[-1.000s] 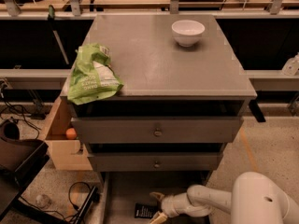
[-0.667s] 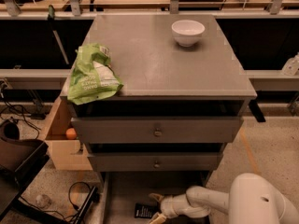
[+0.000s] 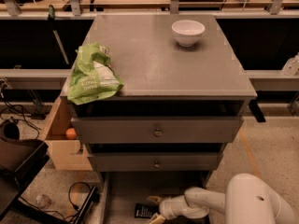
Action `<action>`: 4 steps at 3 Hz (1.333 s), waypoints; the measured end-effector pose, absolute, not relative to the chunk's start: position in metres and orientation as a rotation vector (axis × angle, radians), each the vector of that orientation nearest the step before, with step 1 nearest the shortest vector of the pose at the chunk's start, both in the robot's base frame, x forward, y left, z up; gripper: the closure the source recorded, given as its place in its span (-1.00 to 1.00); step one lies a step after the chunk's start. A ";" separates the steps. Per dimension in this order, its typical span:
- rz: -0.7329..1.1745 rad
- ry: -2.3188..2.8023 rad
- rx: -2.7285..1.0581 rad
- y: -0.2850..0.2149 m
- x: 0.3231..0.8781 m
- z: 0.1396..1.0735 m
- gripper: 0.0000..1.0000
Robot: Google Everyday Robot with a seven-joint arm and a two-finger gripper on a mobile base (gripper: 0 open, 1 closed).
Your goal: Pick rxbar blueberry from bottom drawer and place on counter
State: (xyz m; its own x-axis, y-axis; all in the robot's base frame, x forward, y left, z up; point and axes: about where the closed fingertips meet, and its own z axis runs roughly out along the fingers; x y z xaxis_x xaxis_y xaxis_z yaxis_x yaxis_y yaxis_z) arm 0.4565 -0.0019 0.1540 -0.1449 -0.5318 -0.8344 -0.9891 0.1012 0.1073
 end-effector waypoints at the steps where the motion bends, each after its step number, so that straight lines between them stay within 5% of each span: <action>1: 0.936 1.758 -1.506 0.003 0.455 0.147 -0.52; 4: 0.926 1.715 -1.617 0.017 0.474 0.120 -0.52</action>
Offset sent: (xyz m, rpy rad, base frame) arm 0.0128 0.0181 -0.0300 -0.0239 -0.0075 0.0728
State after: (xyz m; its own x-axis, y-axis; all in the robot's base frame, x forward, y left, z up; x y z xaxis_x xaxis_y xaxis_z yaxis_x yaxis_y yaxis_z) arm 0.4744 0.0165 0.1203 -0.0785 -0.5779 -0.8123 -0.9962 0.0146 0.0859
